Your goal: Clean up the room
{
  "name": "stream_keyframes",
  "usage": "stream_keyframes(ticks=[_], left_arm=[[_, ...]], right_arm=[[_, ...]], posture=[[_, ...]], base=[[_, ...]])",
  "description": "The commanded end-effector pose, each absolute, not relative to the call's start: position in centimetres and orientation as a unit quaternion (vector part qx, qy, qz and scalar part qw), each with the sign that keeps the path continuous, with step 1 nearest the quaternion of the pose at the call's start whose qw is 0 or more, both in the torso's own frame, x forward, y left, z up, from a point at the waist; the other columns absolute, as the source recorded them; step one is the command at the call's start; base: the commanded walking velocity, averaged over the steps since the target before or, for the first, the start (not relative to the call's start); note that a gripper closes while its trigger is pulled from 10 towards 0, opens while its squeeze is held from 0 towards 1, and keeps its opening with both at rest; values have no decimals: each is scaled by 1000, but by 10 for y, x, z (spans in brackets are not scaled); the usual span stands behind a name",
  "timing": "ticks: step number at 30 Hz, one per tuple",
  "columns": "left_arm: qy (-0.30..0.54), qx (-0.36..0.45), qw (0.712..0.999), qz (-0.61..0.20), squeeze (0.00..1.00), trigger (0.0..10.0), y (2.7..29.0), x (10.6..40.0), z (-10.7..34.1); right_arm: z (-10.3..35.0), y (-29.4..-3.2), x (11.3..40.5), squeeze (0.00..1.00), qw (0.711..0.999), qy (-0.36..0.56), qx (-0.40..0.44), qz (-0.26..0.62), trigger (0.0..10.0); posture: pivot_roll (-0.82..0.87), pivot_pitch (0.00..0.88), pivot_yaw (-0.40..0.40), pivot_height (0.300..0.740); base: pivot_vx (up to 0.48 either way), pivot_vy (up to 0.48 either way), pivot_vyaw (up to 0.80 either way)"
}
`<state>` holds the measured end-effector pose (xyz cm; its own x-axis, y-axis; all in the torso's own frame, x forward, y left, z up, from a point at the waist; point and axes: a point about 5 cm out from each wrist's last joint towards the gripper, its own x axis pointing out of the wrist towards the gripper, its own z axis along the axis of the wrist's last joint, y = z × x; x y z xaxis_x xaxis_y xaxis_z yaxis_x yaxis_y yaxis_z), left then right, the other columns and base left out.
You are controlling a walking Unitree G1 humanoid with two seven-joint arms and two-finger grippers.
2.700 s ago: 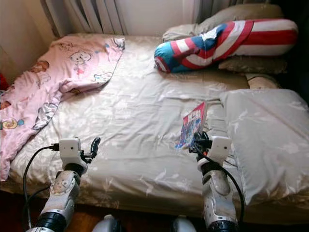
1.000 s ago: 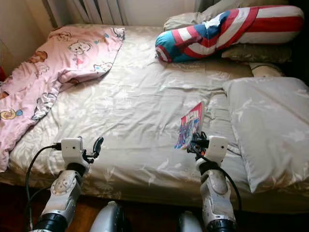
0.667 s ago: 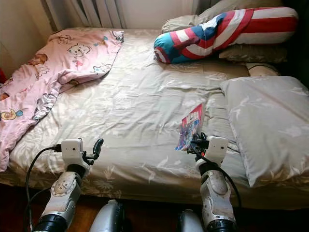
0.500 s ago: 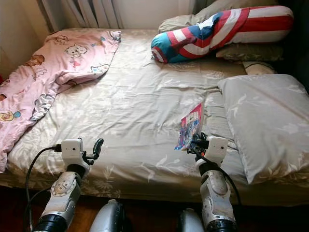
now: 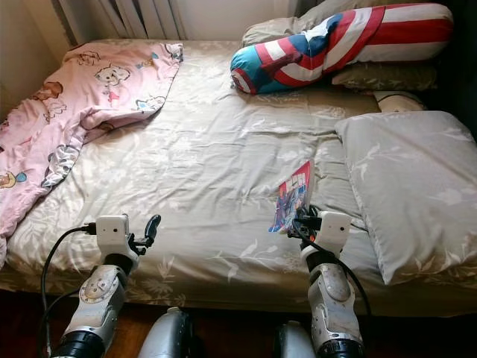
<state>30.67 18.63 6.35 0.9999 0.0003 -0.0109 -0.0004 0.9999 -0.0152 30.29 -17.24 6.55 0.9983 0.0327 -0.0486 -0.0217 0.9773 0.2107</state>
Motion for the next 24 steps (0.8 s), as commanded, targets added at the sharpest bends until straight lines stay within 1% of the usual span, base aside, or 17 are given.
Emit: stream_keyframes(ticks=[1, 11, 24], left_arm=[[6, -9, 1000, 0, 0, 10000, 186, 305, 63], [6, -7, 1000, 1, 0, 10000, 187, 305, 63], [11, -4, 1000, 0, 0, 10000, 186, 303, 62]], right_arm=[[73, -169, 307, 0, 994, 5, 107, 23, 10000], [73, -168, 307, 0, 994, 6, 107, 25, 10000], [72, -171, 307, 0, 994, 9, 106, 25, 10000]], posture=[[-122, 141, 61, 634], [-122, 142, 61, 634], [-117, 146, 63, 634]], base=[[300, 0, 0], [325, 0, 0], [0, 0, 0]])
